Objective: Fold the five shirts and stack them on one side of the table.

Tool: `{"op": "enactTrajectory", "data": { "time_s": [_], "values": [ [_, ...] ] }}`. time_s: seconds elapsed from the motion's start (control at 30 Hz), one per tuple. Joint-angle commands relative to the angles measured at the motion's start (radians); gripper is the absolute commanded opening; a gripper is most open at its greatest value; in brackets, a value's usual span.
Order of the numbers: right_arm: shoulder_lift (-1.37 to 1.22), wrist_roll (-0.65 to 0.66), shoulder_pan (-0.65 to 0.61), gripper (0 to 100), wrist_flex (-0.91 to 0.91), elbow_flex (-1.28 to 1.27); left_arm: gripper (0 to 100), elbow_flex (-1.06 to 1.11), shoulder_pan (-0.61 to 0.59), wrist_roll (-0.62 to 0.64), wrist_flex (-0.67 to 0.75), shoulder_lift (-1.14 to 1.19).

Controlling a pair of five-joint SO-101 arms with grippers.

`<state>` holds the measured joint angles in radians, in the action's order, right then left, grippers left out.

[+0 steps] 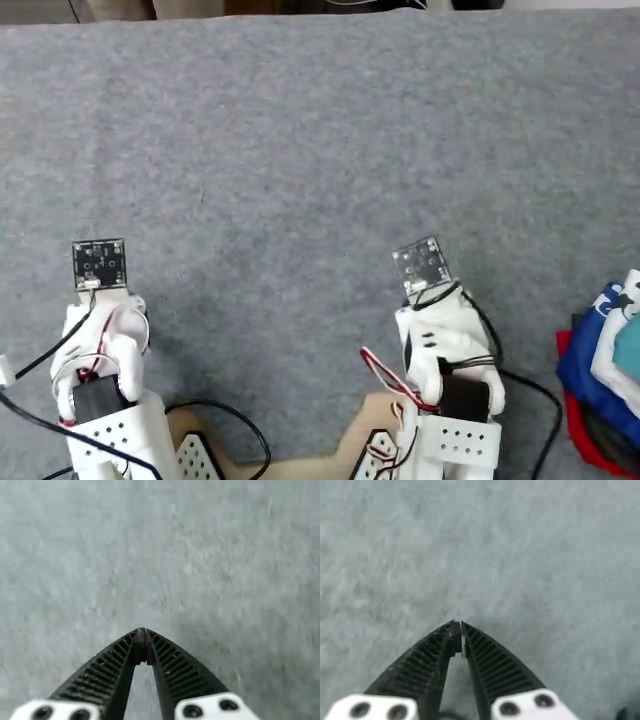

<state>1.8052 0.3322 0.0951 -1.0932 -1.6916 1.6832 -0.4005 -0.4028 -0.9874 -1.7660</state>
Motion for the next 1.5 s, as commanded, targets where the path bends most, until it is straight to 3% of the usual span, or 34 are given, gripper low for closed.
{"op": "enactTrajectory", "data": {
  "time_s": [0.0,0.3,1.47],
  "values": [
    [0.016,-0.02,-0.012,0.5,-0.086,-0.001,2,0.012,-0.003,-0.003,-0.103,-0.033],
    [0.013,-0.017,-0.01,0.5,-0.149,-0.001,2,0.012,-0.002,-0.003,-0.23,-0.033],
    [0.013,-0.017,-0.01,0.5,-0.149,-0.001,2,0.012,-0.002,-0.002,-0.232,-0.033]
  ]
}}
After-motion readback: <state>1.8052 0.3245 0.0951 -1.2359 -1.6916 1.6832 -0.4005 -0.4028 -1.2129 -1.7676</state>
